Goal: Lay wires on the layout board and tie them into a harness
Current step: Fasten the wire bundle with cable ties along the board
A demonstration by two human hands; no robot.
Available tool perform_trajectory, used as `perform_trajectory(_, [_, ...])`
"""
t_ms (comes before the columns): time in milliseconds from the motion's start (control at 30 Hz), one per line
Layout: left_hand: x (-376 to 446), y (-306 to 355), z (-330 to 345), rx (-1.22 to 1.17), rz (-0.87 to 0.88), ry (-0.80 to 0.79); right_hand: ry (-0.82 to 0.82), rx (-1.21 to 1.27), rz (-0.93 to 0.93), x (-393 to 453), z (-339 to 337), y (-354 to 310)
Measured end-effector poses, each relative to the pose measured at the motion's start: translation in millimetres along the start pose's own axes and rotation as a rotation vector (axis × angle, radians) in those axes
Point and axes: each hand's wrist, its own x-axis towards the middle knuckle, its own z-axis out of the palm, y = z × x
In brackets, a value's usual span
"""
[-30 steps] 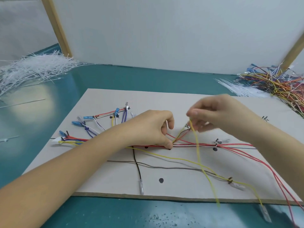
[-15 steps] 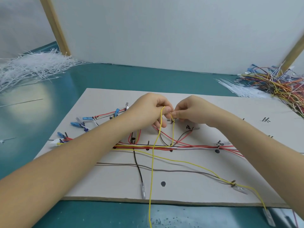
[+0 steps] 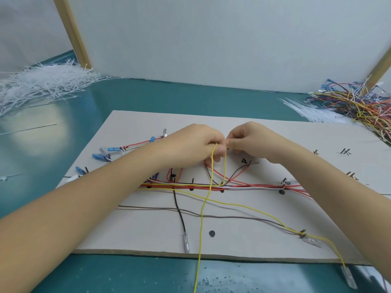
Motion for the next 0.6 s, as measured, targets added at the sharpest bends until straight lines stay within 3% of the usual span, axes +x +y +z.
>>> perform_trajectory(133, [6,1,-5,-0.218,-0.065,0.059,0.004,0.069,0.001,-1,0,1])
perform_trajectory(600, [30,-19,-27,-0.097,-0.09,0.192,0.007,0.039,0.011,2,3,1])
